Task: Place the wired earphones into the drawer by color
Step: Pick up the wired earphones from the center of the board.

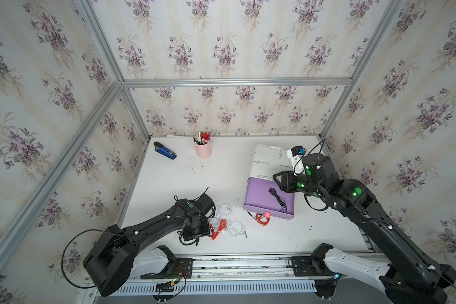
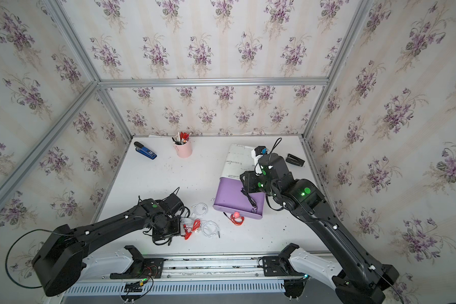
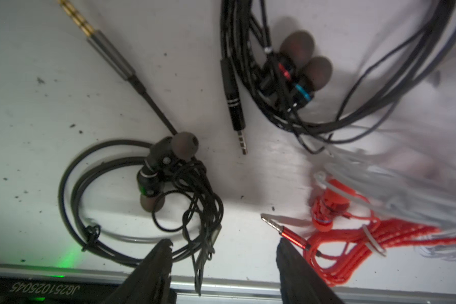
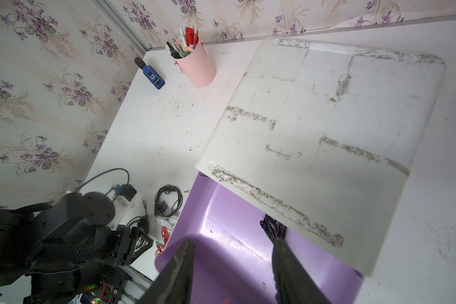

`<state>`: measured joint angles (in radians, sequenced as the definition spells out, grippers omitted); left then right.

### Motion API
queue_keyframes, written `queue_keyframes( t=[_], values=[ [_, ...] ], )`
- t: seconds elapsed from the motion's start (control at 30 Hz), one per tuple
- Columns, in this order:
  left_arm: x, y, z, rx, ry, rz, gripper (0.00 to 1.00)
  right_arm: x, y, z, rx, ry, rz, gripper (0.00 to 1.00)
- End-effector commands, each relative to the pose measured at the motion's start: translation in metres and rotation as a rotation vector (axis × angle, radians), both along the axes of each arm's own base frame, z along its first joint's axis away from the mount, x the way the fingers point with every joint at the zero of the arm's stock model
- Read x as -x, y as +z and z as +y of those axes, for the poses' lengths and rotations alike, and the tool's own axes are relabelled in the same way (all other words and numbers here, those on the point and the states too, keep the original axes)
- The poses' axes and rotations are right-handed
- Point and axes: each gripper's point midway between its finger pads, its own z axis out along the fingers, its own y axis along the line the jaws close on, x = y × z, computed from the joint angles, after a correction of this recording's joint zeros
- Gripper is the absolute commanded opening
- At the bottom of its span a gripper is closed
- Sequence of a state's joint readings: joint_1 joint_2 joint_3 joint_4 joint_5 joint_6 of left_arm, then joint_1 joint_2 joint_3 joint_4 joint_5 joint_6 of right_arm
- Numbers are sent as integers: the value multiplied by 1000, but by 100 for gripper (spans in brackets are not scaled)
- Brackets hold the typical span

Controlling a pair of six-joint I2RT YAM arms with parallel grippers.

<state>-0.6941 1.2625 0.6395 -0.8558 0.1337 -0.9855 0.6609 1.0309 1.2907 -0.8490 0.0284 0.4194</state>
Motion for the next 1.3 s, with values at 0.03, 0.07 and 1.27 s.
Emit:
queue_keyframes(
  t=[0.03,0.07,1.27],
  values=[
    [-3,-5,5,-35,-16,-11,60,0,3,0,-11,4,-21,51],
    [-3,-6,4,-34,-16,-11,58,0,3,0,-11,3,-23,51],
    [-35,197,-18,329,-154,-549,2,19,25,44,-327,173,-29,60]
  ],
)
